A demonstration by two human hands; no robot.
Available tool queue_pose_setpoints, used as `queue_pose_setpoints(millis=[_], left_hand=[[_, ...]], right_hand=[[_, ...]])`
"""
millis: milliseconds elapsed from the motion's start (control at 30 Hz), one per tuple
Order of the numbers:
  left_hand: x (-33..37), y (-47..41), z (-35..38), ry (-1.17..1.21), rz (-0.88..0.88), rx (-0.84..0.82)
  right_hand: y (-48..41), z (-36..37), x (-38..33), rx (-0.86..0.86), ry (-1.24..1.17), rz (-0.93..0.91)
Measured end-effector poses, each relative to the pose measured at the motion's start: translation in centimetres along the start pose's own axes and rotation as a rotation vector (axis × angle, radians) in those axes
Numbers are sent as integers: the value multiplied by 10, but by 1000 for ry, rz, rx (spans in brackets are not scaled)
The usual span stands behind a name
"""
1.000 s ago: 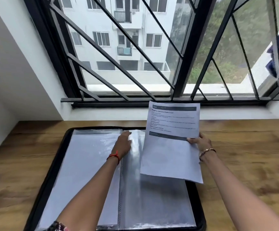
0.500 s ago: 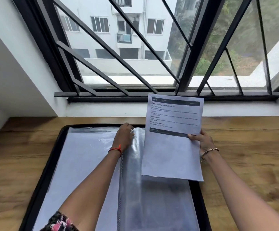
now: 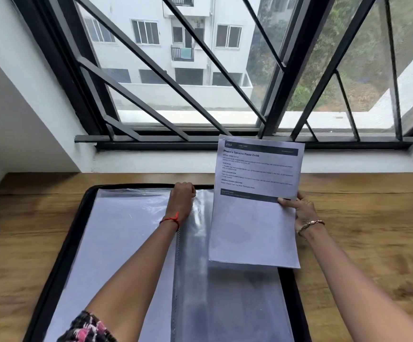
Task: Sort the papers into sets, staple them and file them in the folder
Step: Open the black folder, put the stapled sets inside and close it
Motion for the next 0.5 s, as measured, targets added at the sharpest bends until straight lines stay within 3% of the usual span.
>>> queue_pose_setpoints(millis=[267, 500], left_hand=[[-9, -1, -7, 347, -139, 2], [-10, -4, -6, 497, -256, -12]], right_hand=[[2, 5, -4, -14, -8, -13], [1, 3, -3, -17, -5, -17]])
Point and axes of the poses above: each hand's wrist, its own y-axis away from the middle knuckle, its own z-axis out of the palm, x = y × z, the point moved 4 cm from there along -y, towards the middle knuckle, and after that the axes turned 1 degree about -y, right-handed, at the moved point
